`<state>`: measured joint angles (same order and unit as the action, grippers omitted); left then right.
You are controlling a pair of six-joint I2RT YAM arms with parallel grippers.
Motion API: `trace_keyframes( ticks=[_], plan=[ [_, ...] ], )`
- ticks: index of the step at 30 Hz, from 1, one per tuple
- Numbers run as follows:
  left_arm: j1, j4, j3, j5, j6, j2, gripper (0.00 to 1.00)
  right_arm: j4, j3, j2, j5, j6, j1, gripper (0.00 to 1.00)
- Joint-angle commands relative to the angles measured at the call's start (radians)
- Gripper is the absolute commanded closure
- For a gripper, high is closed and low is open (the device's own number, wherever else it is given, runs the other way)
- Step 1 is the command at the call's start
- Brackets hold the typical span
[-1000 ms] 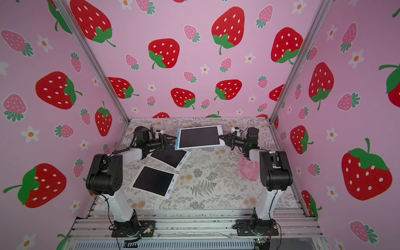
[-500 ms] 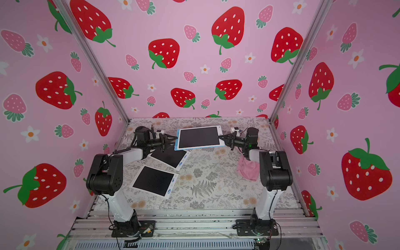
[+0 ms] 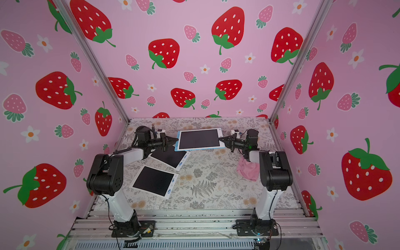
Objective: Wipe the drawing tablet
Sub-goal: Adjust the drawing tablet at the center of the board.
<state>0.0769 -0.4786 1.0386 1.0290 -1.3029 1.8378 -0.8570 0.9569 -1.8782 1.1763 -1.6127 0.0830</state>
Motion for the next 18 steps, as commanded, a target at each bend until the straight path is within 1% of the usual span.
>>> trace_keyframes(
  ticks=[1, 7, 8, 9, 10, 11, 12, 13, 15, 16, 18],
  plan=[
    [0.002, -0.041, 0.005, 0.006, -0.055, -0.009, 1.00, -0.070, 0.003, 0.011, 0.019, -0.016, -0.003, 1.00],
    [0.003, -0.049, 0.010, 0.010, -0.075, -0.018, 1.00, -0.060, 0.031, 0.027, 0.011, -0.009, -0.003, 1.00],
    [0.002, -0.041, 0.015, 0.010, -0.073, -0.021, 0.97, -0.035, 0.042, 0.038, 0.011, 0.012, -0.002, 1.00],
    [0.001, -0.028, 0.018, 0.007, -0.070, -0.024, 0.73, 0.011, 0.054, 0.053, 0.012, 0.050, -0.003, 1.00],
    [-0.001, -0.020, 0.020, 0.003, -0.068, -0.028, 0.54, 0.094, 0.070, 0.071, 0.012, 0.113, -0.003, 1.00],
    [-0.002, -0.002, 0.024, -0.002, -0.058, -0.033, 0.44, 0.191, 0.086, 0.091, 0.010, 0.184, -0.003, 1.00],
    [-0.004, 0.039, 0.029, -0.010, -0.038, -0.040, 0.37, 0.320, 0.109, 0.116, -0.001, 0.286, -0.003, 1.00],
    [-0.006, 0.088, 0.037, -0.021, -0.011, -0.049, 0.31, 0.473, 0.138, 0.141, -0.015, 0.391, -0.003, 1.00],
    [-0.009, 0.206, 0.057, -0.048, 0.058, -0.069, 0.25, 0.733, 0.200, 0.179, -0.053, 0.589, -0.003, 1.00],
    [-0.009, 0.294, 0.075, -0.069, 0.108, -0.078, 0.23, 0.808, 0.222, 0.194, -0.074, 0.646, -0.003, 1.00],
    [-0.009, 0.401, 0.094, -0.113, 0.180, -0.094, 0.16, 0.956, 0.263, 0.218, -0.118, 0.752, -0.003, 1.00]
  ],
)
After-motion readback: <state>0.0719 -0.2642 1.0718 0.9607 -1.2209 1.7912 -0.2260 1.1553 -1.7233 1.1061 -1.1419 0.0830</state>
